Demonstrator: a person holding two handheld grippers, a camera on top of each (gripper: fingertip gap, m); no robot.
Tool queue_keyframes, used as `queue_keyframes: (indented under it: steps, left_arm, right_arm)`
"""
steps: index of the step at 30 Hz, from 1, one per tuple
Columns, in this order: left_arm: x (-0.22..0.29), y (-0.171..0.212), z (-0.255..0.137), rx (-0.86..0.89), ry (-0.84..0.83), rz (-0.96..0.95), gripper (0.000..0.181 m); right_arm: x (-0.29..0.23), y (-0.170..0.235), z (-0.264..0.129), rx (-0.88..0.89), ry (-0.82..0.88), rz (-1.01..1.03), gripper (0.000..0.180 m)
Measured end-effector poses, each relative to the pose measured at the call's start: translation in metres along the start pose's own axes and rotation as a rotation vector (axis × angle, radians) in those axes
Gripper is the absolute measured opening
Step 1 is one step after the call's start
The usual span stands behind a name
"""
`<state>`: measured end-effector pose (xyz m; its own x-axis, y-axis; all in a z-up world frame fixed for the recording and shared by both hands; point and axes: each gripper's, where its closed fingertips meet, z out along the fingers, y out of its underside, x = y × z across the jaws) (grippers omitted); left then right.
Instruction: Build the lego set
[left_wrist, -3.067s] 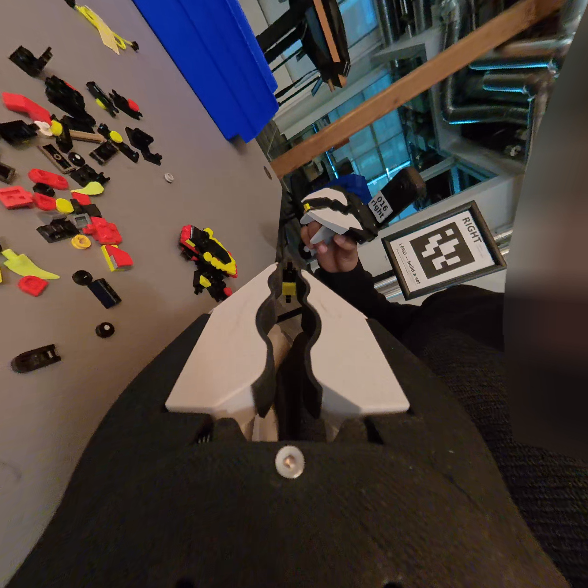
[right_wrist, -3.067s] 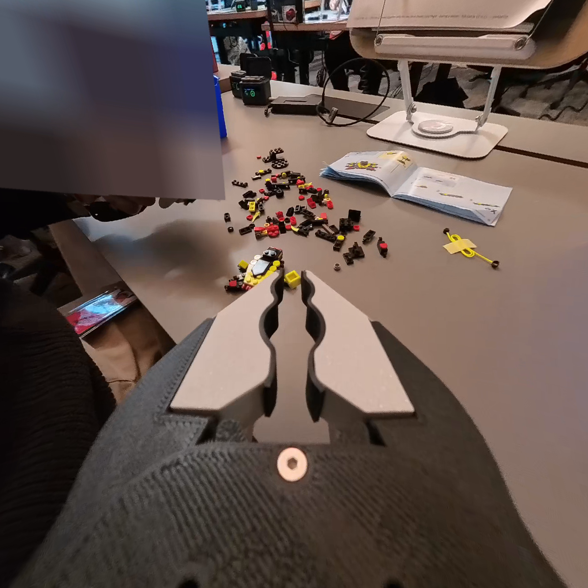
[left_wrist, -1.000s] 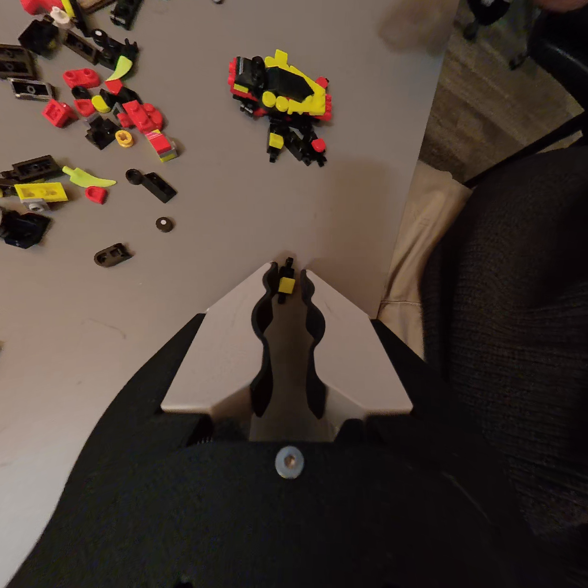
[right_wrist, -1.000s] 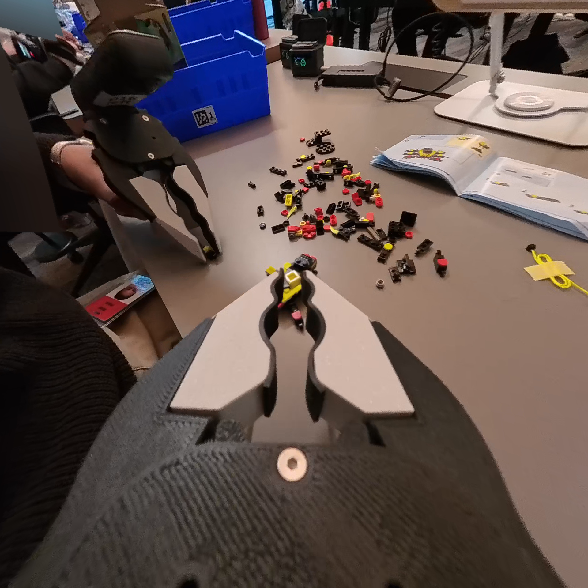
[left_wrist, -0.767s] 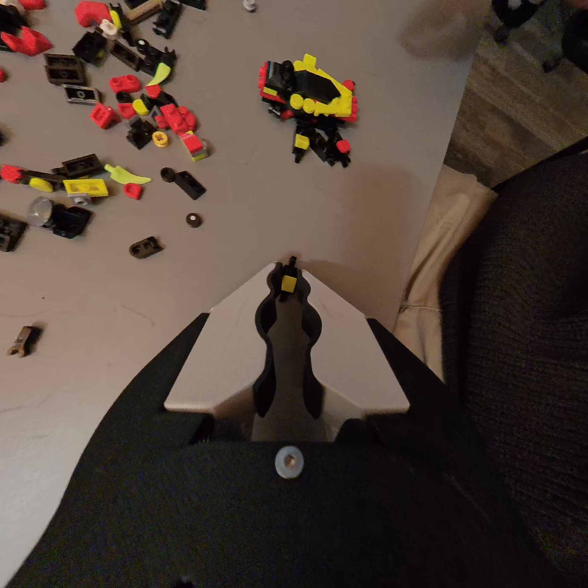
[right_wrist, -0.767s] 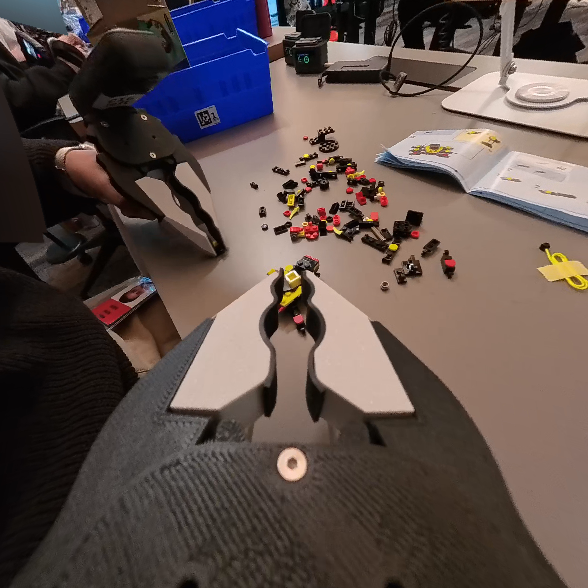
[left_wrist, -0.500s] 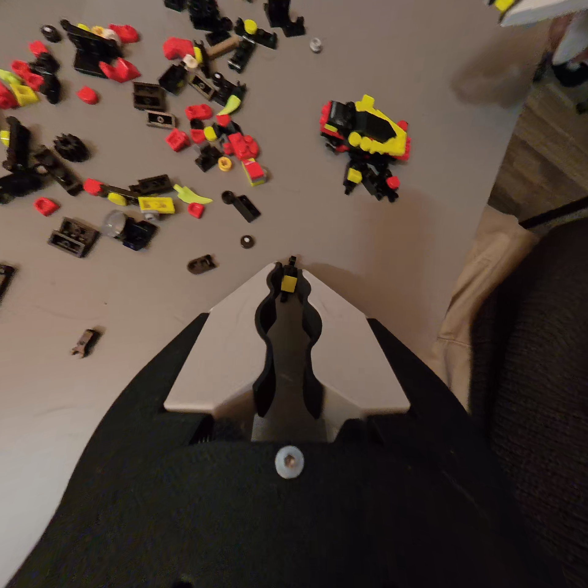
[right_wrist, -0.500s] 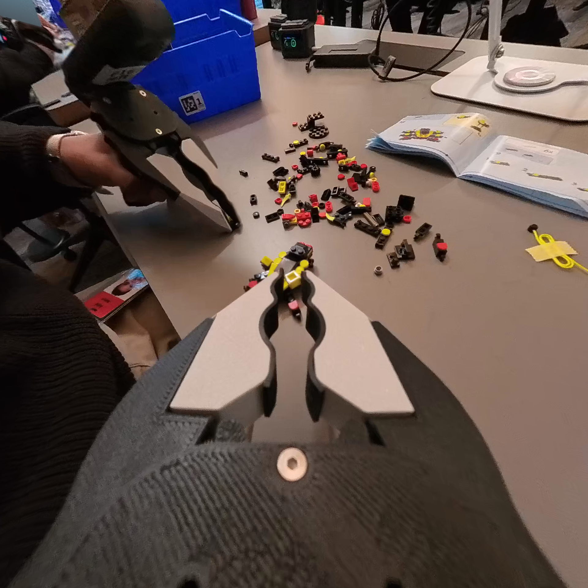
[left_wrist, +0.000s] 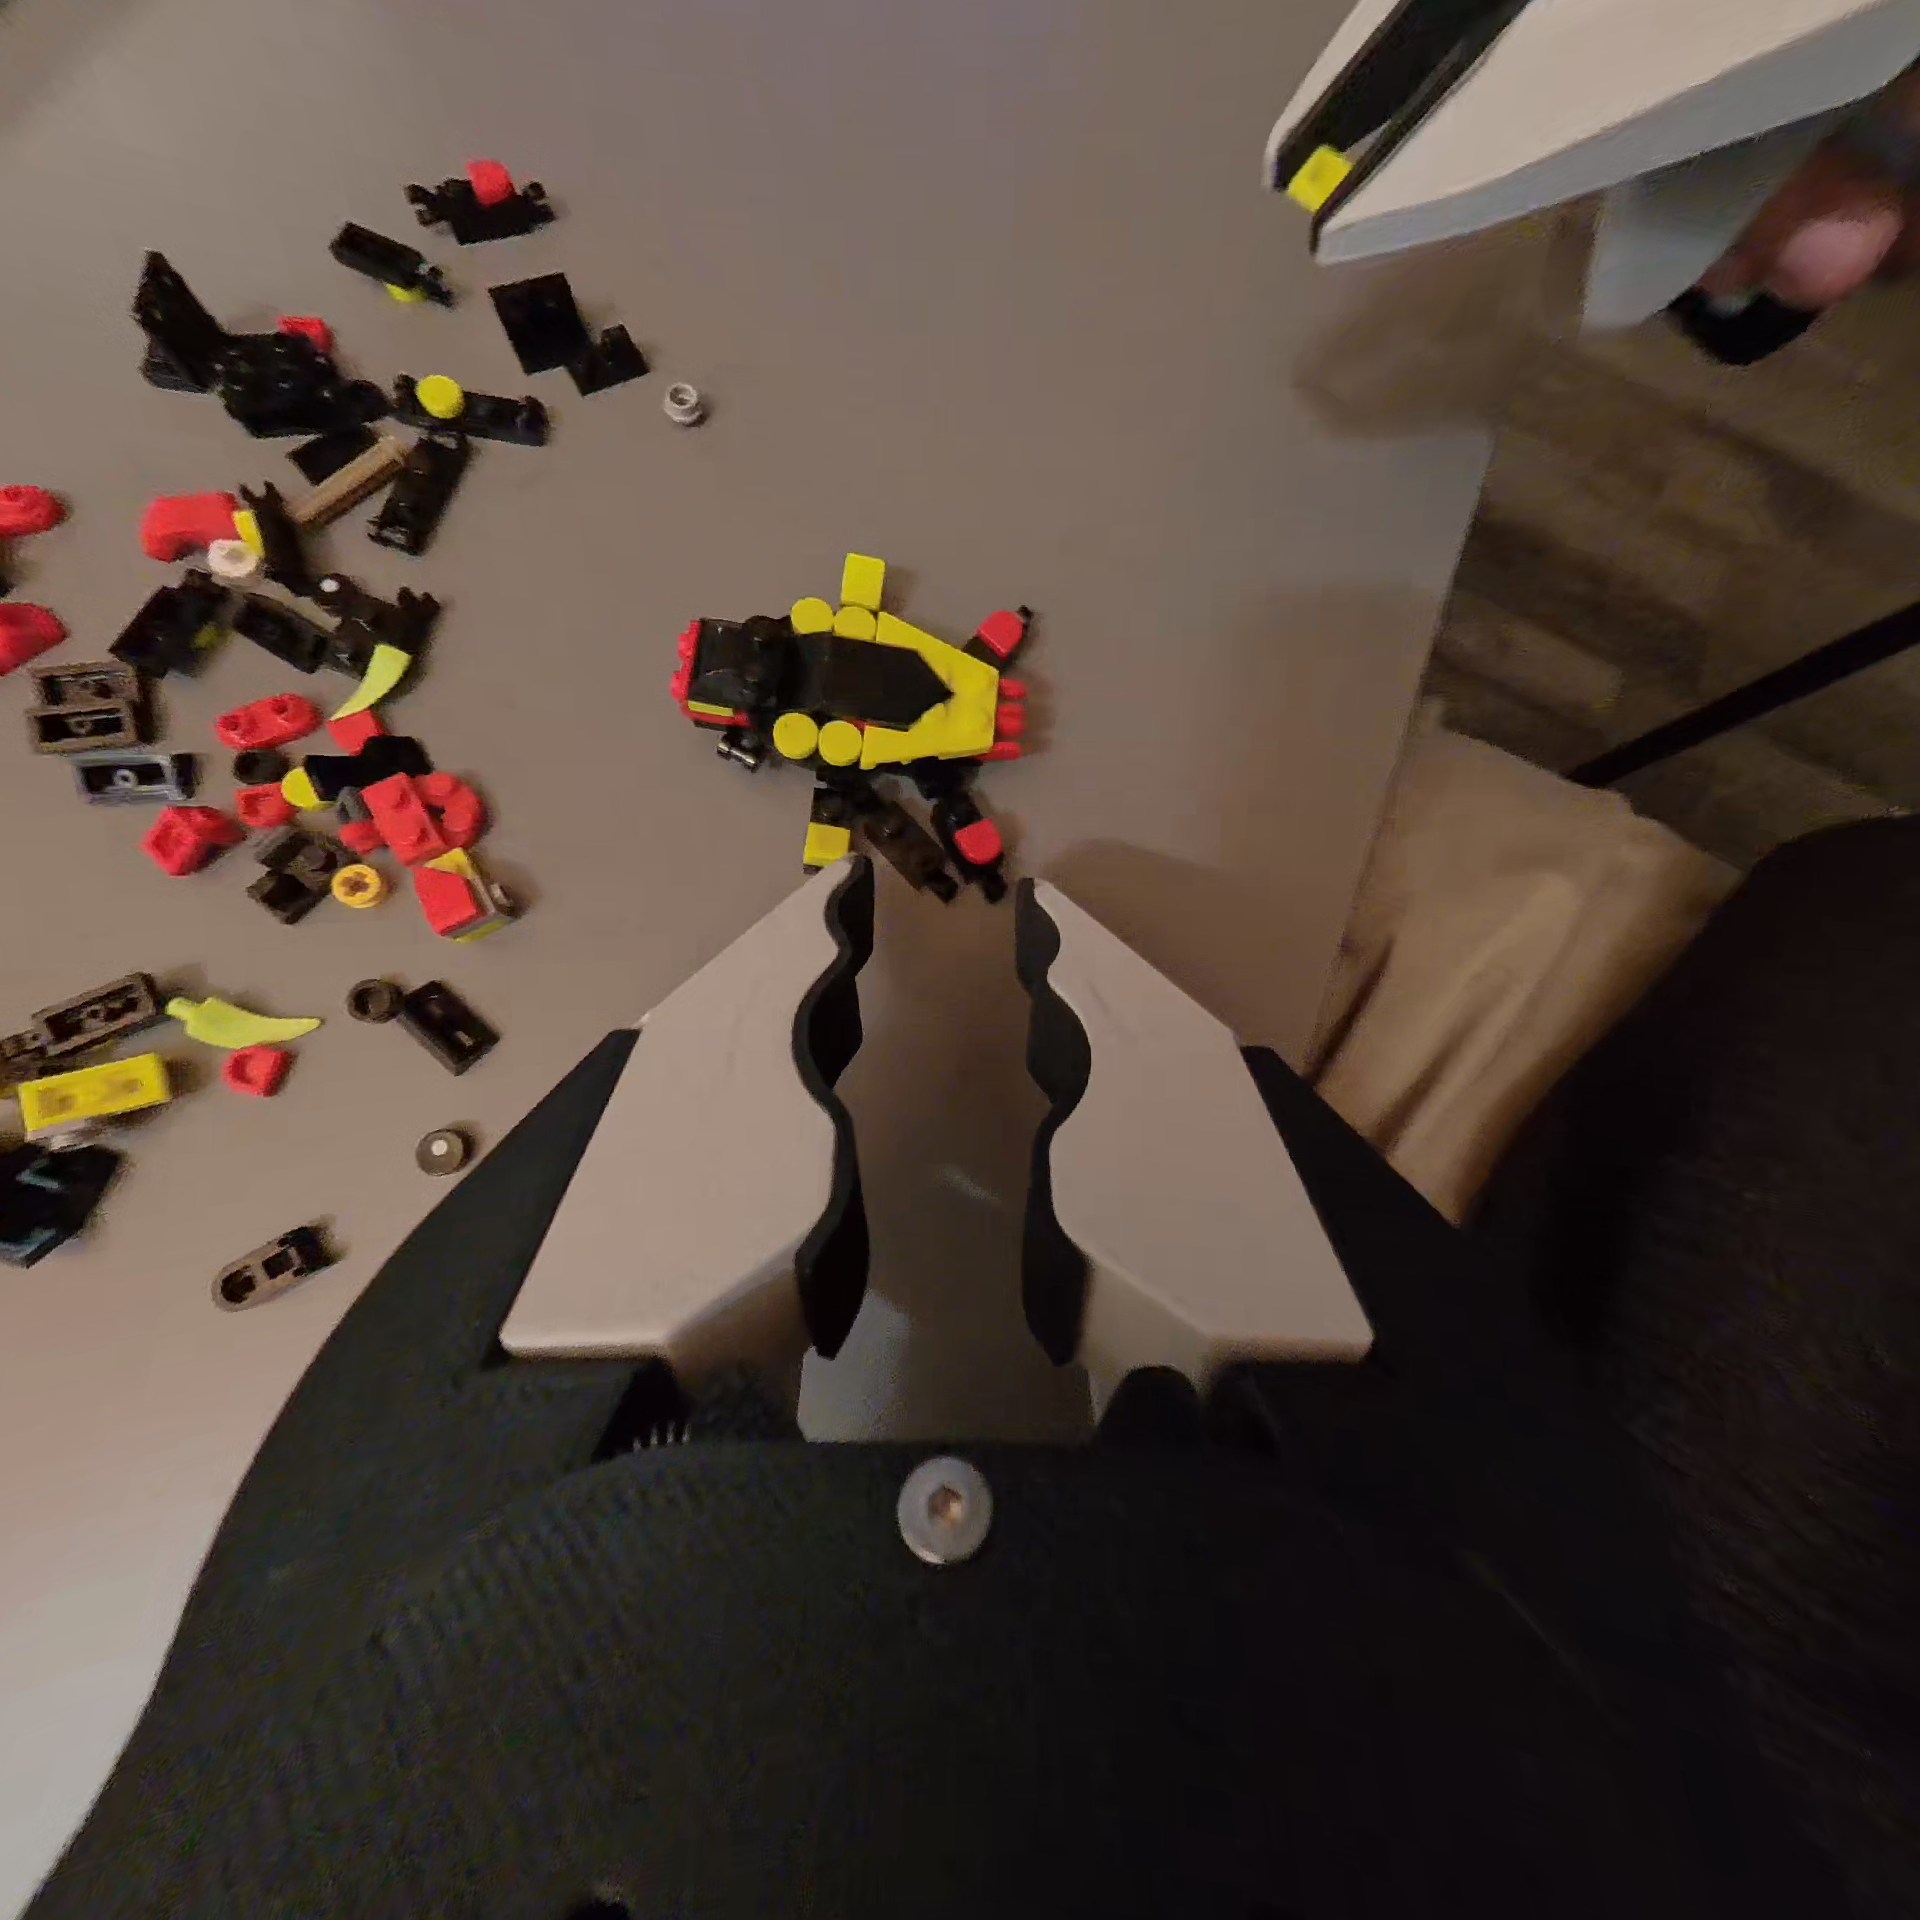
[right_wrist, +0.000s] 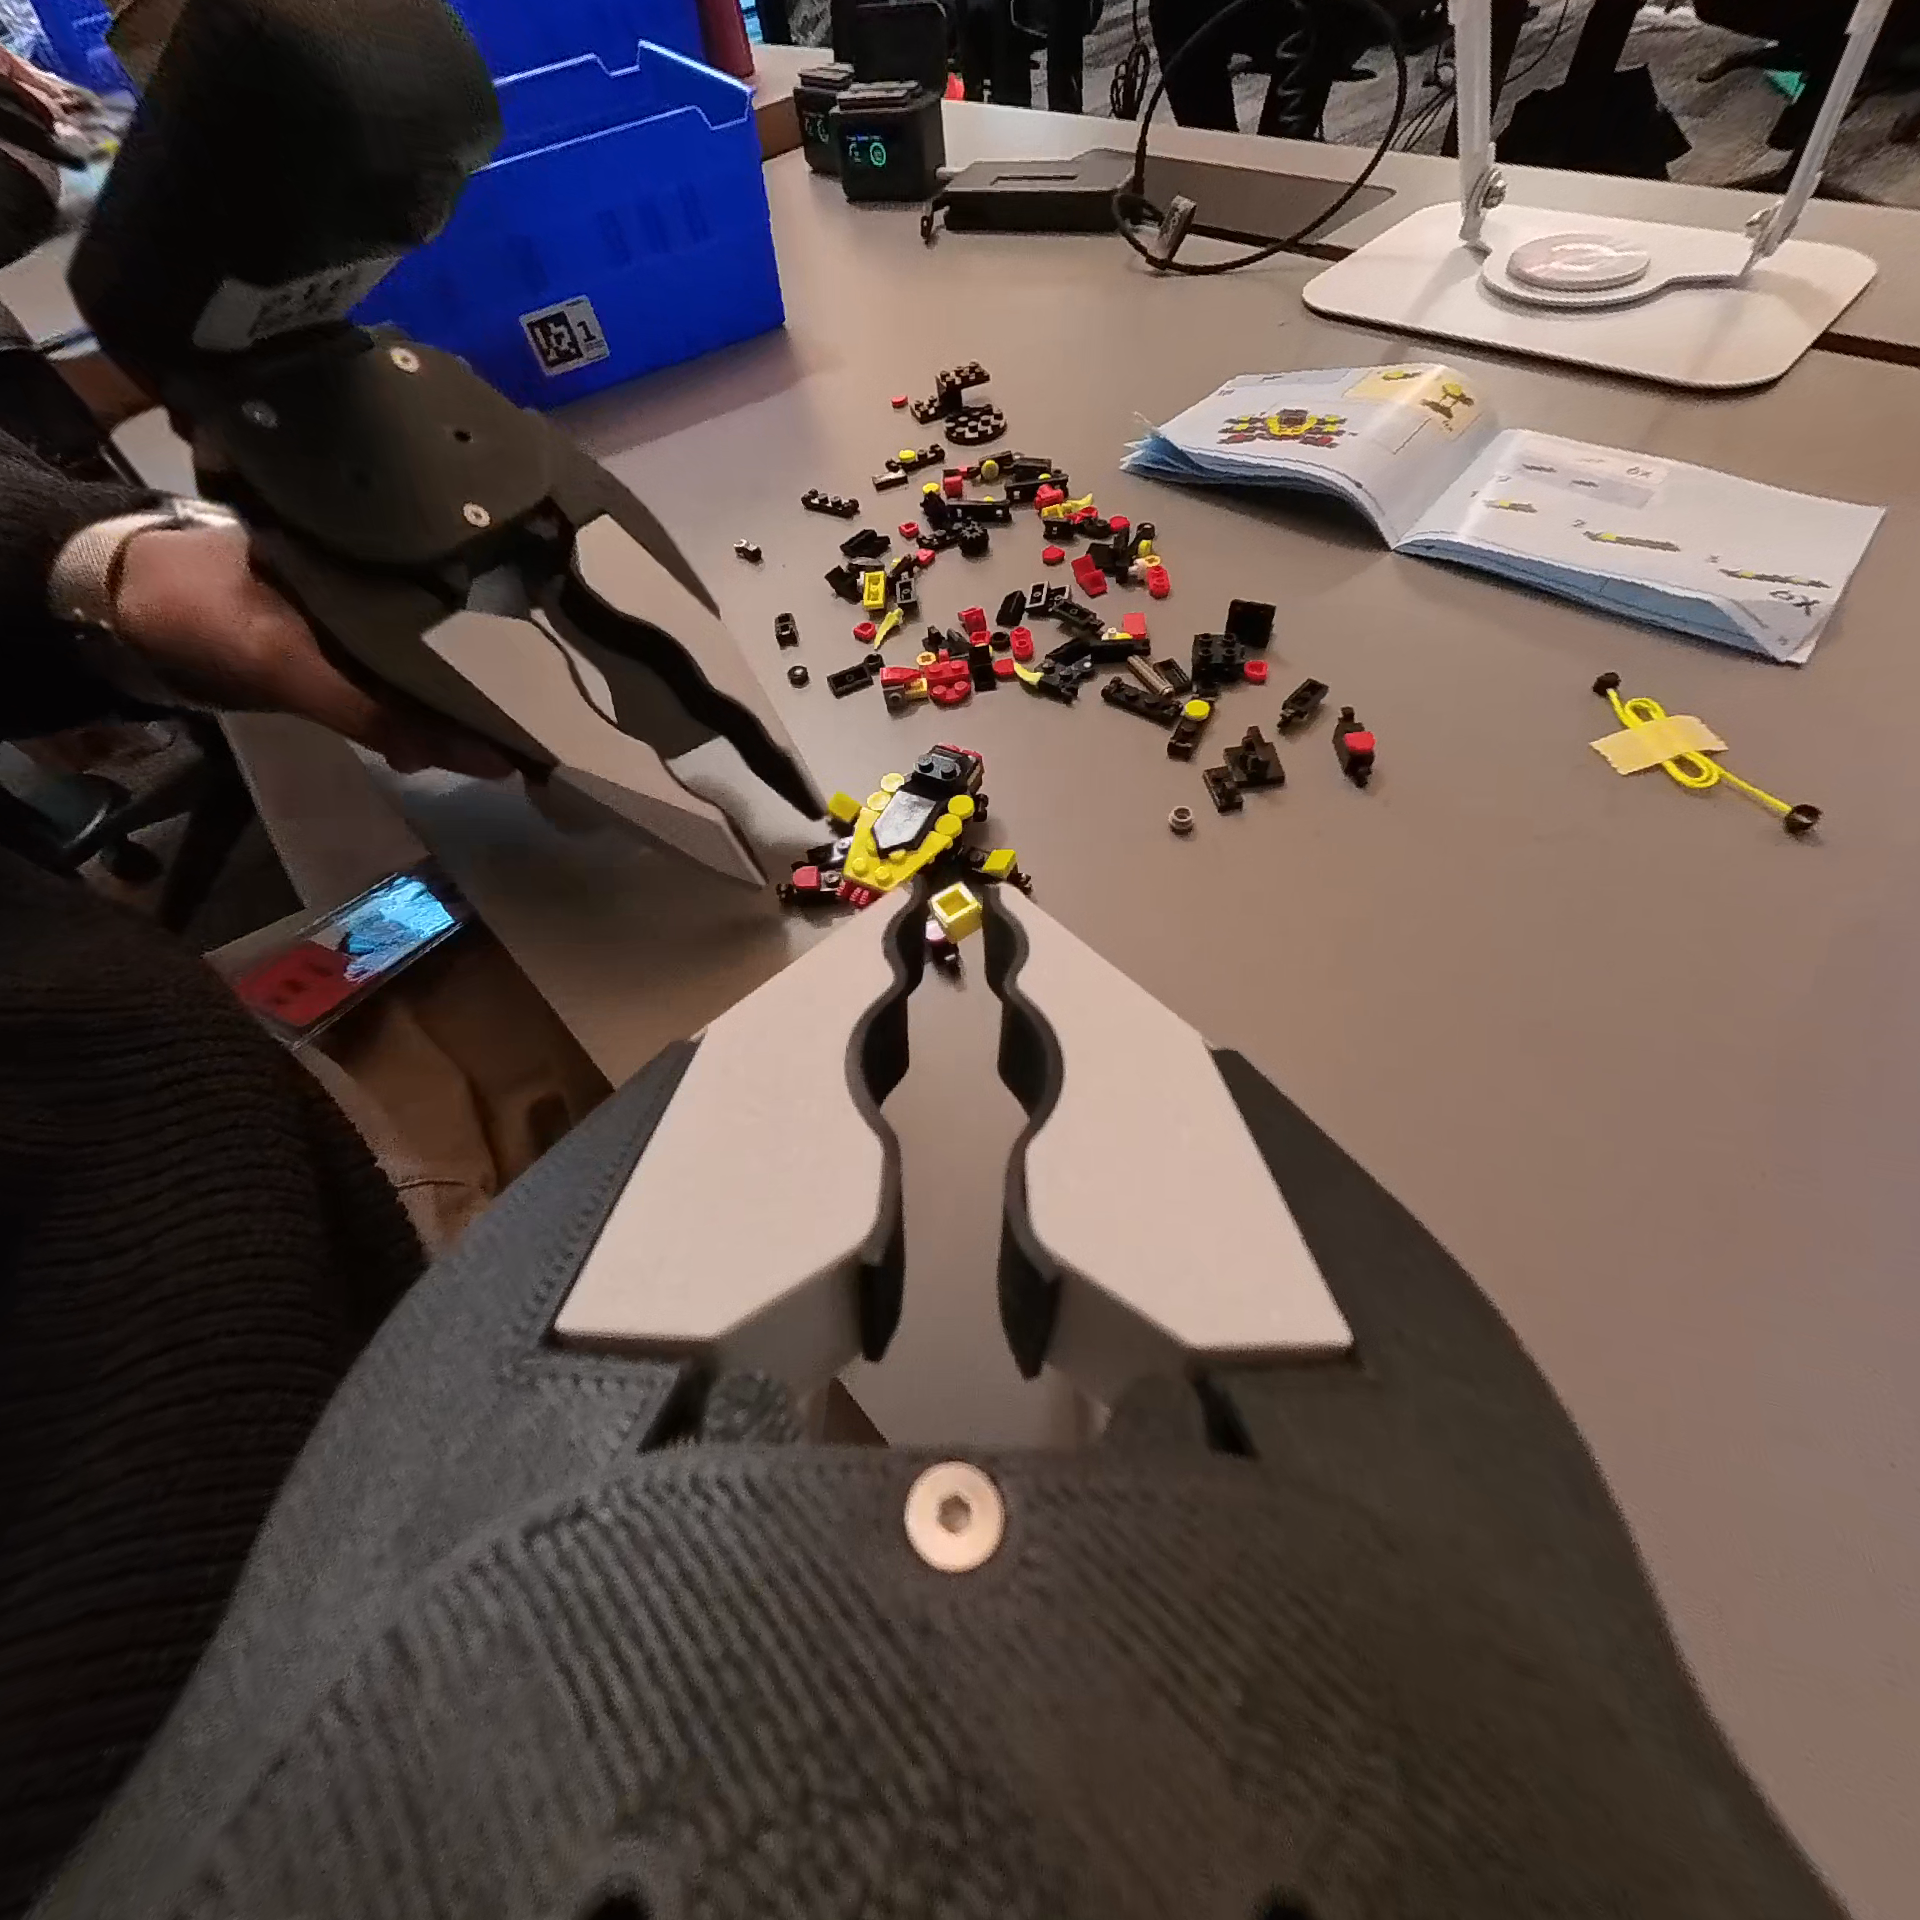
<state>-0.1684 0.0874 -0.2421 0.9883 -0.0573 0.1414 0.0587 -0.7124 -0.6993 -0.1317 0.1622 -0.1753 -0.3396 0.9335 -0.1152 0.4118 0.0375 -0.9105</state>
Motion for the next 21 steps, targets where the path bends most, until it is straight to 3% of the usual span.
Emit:
queue_keyframes:
  steps: [1, 10, 21]
  left_arm:
    - [-0.002, 0.000, 0.002, 0.000, -0.039, 0.011, 0.023]
    - [-0.015, 0.003, 0.002, -0.003, -0.135, 0.012, 0.013]
    - [-0.009, 0.005, 0.005, -0.012, -0.112, 0.008, 0.007]
  right_arm:
    - [0.000, -0.001, -0.001, 0.003, 0.000, -0.002, 0.009]
    - [-0.007, -0.005, 0.002, 0.005, -0.018, -0.030, 0.009]
    - [-0.009, -0.005, 0.006, -0.002, -0.028, -0.039, 0.009]
